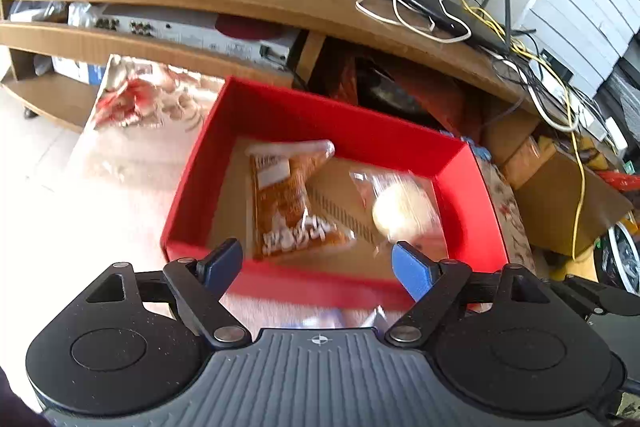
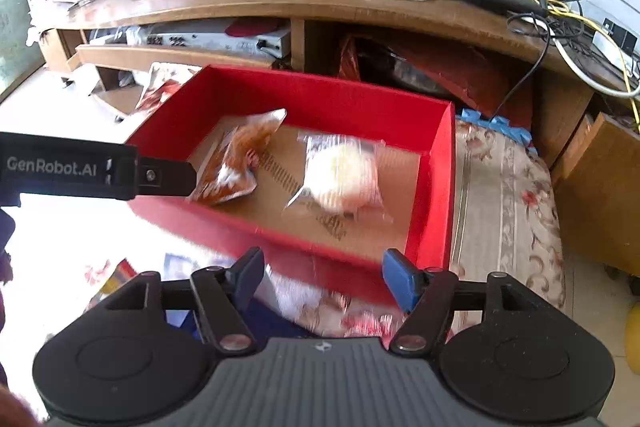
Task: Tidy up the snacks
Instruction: 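Withdraw both tools from the box back toward the snack pile, then grasp the silver sachet with left tool while right tool grasps the blue wafer biscuit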
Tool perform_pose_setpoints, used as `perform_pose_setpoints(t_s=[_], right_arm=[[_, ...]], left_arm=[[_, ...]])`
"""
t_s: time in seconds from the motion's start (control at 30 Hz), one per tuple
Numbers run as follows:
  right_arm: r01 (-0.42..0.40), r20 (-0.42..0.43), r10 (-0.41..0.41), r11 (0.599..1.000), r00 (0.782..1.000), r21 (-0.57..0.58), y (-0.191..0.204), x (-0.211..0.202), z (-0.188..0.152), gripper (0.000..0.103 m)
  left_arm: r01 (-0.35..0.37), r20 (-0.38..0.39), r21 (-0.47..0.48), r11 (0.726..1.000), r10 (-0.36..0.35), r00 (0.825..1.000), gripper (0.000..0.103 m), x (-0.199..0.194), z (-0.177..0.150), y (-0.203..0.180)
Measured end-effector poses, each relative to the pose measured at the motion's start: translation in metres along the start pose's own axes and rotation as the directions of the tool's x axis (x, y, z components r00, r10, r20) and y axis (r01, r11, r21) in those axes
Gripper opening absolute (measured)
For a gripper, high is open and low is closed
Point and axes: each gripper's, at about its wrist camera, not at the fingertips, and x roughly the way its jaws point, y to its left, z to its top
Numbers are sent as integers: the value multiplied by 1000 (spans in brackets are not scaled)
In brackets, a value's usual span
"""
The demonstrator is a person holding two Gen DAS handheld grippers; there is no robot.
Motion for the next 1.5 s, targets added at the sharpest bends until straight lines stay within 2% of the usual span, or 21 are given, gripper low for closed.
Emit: perform_pose_setpoints(t_s=[0.23,0.5,0.7,0.9,1.2,1.37,1.5], right_arm=[[-43,-22,42,999,999,-33,8,-17,-21,65],[-139,-107,123,976,987,-165,22,-9,-37,66],[-188,-160,145,936,976,-298,27,4,-38,67],[-254,-212,177,871,961,-421,33,24,-33,68],[-379,-253,298,840,920,-388,34,32,-25,70],[-336,-257,246,850,935,-406,36,42,-27,72],[-355,-252,275,855,928,-377,28,40,-23,73]], left_arm=[[27,-25,12,1000,-26,999,87,-17,-21,1],[18,-53,-5,1000,-18,998,88,-32,-42,14],[32,-74,5,999,-32,997,88,-33,-47,18],[80,-103,20,997,-78,992,88,-29,-47,15],[113,-131,29,993,-108,985,89,-24,-45,14],[127,-139,38,991,-120,983,89,-23,-44,11],[130,-141,43,991,-123,982,89,-24,-45,12]])
